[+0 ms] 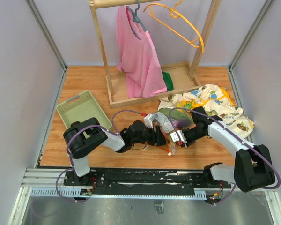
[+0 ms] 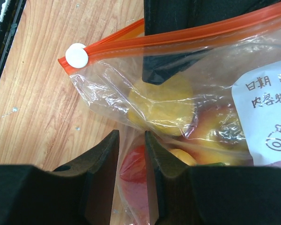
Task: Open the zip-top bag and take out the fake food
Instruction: Pick up the fake fruit from the zipper food storage bag.
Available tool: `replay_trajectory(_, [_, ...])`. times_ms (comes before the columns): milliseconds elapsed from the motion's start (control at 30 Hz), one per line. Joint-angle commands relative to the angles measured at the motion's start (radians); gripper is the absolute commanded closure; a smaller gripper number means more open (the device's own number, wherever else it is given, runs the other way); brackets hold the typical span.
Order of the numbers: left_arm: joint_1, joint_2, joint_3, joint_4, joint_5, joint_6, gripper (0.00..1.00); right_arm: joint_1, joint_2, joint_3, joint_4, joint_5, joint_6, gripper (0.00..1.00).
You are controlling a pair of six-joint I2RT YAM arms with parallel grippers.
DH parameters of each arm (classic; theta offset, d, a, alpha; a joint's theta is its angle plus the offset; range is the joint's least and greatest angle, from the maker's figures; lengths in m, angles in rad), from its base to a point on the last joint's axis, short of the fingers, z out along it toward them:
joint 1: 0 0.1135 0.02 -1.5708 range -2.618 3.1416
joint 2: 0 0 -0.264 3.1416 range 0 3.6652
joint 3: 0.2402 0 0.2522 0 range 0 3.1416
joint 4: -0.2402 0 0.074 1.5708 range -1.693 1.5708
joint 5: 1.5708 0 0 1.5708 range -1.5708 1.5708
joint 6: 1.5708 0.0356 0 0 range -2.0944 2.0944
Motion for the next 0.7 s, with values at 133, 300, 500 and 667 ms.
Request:
replay_trajectory(133, [0.009,0.011,0.020,-0.026,-0.024,0.003,0.36,0.023,0.010,-0.014,0.011,-0.019,0.022,0.70])
replay_trajectory(300, [0.010,0.008,0.025,-0.048,-0.039,-0.003,0.36,0.022,0.006,0.032,-0.046,-0.070,0.029,0.69])
replay_trajectory(500, [0.011,0.002,0.022,-0.057,-0.048,-0.009,0.36,0.020,0.003,0.075,-0.048,-0.078,0.063,0.69])
replay_trajectory(667, [0.012,-0.001,0.020,-0.056,-0.051,-0.011,0.36,0.019,0.005,0.109,-0.043,-0.050,0.076,0.68])
